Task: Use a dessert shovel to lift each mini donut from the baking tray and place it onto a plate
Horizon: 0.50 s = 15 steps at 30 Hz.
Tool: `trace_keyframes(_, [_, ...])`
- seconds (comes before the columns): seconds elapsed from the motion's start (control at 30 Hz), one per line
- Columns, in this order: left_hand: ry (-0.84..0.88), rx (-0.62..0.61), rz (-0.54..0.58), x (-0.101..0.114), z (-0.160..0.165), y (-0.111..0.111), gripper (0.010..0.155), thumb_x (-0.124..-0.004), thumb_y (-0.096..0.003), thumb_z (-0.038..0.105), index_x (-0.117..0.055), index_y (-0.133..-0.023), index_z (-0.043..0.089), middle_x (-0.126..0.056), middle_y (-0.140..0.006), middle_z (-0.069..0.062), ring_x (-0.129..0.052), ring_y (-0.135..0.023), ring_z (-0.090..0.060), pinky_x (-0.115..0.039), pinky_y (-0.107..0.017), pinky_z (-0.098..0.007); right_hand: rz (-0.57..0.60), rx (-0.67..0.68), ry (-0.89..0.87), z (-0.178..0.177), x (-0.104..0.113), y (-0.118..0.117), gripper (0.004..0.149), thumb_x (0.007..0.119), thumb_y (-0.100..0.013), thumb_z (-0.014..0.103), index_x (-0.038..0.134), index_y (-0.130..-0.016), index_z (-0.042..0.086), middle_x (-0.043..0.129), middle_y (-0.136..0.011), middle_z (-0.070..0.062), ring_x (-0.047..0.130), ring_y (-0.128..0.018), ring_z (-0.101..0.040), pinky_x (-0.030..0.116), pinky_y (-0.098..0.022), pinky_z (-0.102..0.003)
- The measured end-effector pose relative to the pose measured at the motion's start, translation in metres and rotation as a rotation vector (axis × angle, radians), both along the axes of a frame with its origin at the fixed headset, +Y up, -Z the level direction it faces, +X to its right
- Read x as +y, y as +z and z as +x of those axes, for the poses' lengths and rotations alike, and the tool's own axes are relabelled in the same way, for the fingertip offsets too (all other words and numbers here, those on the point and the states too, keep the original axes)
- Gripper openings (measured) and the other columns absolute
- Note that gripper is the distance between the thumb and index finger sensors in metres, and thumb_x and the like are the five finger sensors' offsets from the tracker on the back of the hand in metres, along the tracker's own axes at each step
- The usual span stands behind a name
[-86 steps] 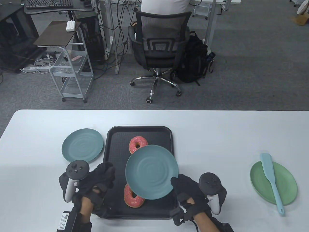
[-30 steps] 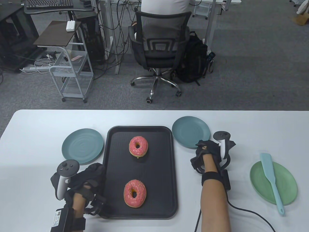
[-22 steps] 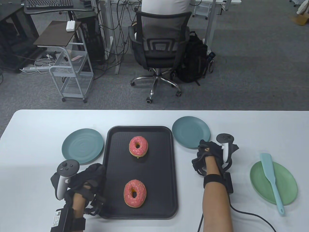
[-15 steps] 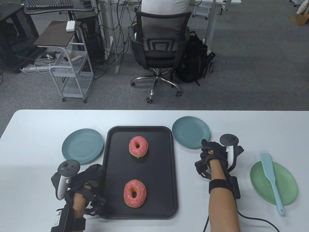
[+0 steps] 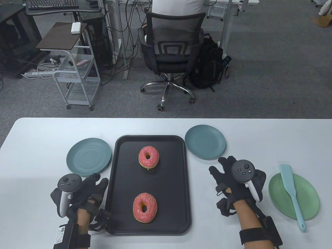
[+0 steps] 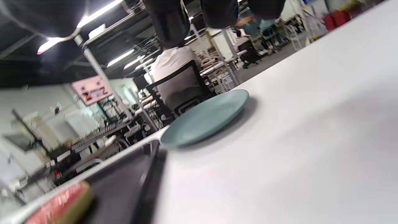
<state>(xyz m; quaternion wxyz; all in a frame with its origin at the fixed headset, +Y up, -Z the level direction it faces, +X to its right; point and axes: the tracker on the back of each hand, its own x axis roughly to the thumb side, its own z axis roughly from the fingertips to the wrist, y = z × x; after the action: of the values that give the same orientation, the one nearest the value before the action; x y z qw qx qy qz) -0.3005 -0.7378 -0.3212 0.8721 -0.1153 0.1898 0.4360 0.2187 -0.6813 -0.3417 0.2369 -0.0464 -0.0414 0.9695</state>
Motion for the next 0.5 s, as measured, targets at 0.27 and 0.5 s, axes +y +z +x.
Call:
trace_keyframes(0.27, [-0.078,-0.026,-0.031,0.0,0.004,0.002,0.077,-0.07,-0.0379,0.066,-0.037,-0.102,0.038,-0.017,-0.111,-0.01,-0.021,-0.106,-0.046,-0.029,-0.074,-0.066,0.035,0.088,0.262,-0.006,-0.035,0.032,0.088,0.069,-0.039,0.073,0.043,-0.11,0.027,0.017,-0.121,-0.02,0.011,-0.107,-0.055,0.011,-0.069,-0.073])
trace_keyframes(0.5, [-0.18,-0.024,-0.083,-0.007,0.003,0.001,0.079,-0.069,-0.038,0.066,-0.032,-0.103,0.04,-0.011,-0.111,-0.01,-0.014,-0.106,-0.046,-0.024,-0.074,-0.067,0.008,0.104,0.317,-0.006,-0.049,0.036,0.09,0.069,-0.038,0.073,0.041,-0.11,0.028,0.012,-0.121,-0.018,0.005,-0.106,-0.053,0.007,-0.067,-0.073])
